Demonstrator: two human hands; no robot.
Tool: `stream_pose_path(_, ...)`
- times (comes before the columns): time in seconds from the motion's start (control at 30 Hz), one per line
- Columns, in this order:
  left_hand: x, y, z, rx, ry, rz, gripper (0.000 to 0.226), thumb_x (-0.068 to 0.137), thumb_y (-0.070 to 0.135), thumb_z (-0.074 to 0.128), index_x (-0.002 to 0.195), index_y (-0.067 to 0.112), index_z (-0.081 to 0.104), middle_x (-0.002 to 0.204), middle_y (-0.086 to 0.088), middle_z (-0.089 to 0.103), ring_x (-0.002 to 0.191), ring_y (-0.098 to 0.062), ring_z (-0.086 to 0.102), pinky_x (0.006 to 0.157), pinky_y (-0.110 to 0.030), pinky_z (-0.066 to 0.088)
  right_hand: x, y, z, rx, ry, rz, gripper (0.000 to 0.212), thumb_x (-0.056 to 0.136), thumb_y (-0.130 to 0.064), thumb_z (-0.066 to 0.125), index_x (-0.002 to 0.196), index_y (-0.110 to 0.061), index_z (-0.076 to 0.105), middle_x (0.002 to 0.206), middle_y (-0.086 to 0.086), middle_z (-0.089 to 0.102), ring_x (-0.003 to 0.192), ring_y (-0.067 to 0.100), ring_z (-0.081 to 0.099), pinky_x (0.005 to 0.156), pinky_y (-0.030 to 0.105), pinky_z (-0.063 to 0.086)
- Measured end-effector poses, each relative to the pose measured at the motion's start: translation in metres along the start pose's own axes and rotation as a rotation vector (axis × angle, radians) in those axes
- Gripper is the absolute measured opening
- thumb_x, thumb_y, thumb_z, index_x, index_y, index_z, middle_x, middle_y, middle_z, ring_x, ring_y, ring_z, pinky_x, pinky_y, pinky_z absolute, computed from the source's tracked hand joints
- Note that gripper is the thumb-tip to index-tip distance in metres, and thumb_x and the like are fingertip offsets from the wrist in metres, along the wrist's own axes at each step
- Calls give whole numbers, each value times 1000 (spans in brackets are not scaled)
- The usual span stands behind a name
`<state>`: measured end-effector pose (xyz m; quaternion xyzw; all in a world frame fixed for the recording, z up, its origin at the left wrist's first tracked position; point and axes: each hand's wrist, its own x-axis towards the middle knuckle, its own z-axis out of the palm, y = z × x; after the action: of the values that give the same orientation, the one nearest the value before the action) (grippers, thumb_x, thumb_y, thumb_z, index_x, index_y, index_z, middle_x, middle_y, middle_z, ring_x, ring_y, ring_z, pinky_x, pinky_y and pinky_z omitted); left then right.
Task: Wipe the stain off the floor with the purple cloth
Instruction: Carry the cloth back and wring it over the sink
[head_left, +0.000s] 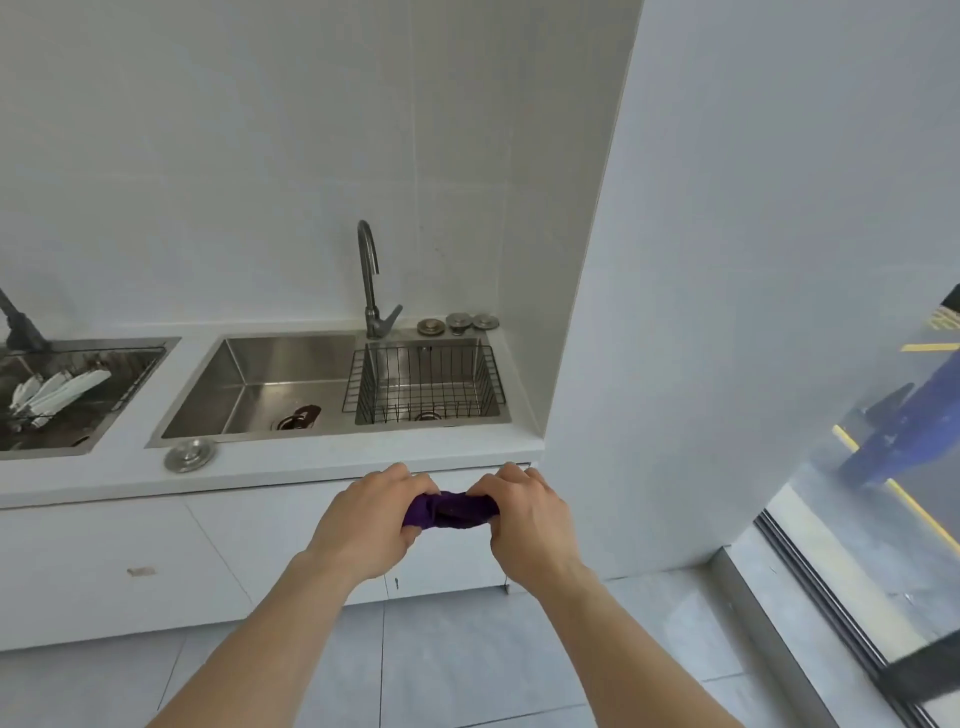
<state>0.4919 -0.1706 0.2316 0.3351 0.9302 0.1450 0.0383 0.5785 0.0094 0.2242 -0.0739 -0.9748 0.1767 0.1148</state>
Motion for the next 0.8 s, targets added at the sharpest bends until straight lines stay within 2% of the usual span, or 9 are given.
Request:
stream_pose_path(0.2, 30, -19, -46, -2, 101, 29, 37, 87, 24, 65, 116, 46, 56, 104, 15, 54, 97, -16, 57, 75, -32, 46, 50, -25, -22, -19, 89, -38, 52, 80, 6, 57, 114, -33, 66, 104, -7, 61, 96, 23, 52, 65, 30, 40)
stream_pose_path(0.4, 76, -56, -89, 6, 174, 87, 36, 87, 25, 66, 116, 45, 56, 101, 18, 49, 87, -10, 47, 72, -30, 45, 114, -52, -31, -54, 175, -67, 51, 79, 5, 59, 114, -32, 65, 104, -7, 62, 95, 23, 54, 61, 31, 43)
stream_pose_path(0.5, 98, -77, -102, 11, 176, 110, 39, 87, 21, 66, 117, 45, 56, 101, 16, 49, 91, -13, 53, 70, -29, 41, 143, -63, -30, -77, 188, -66, 50, 80, 3, 60, 116, -31, 64, 107, -6, 61, 96, 22, 52, 60, 29, 37)
stream_pose_path(0.8, 162, -124, -102, -1, 187, 124, 43, 86, 22, 69, 121, 43, 56, 110, 12, 56, 101, -16, 58, 76, -28, 43, 213, -64, -1, -94, 191, -59, 50, 79, 3, 64, 117, -29, 65, 107, -3, 62, 94, 24, 53, 61, 30, 38)
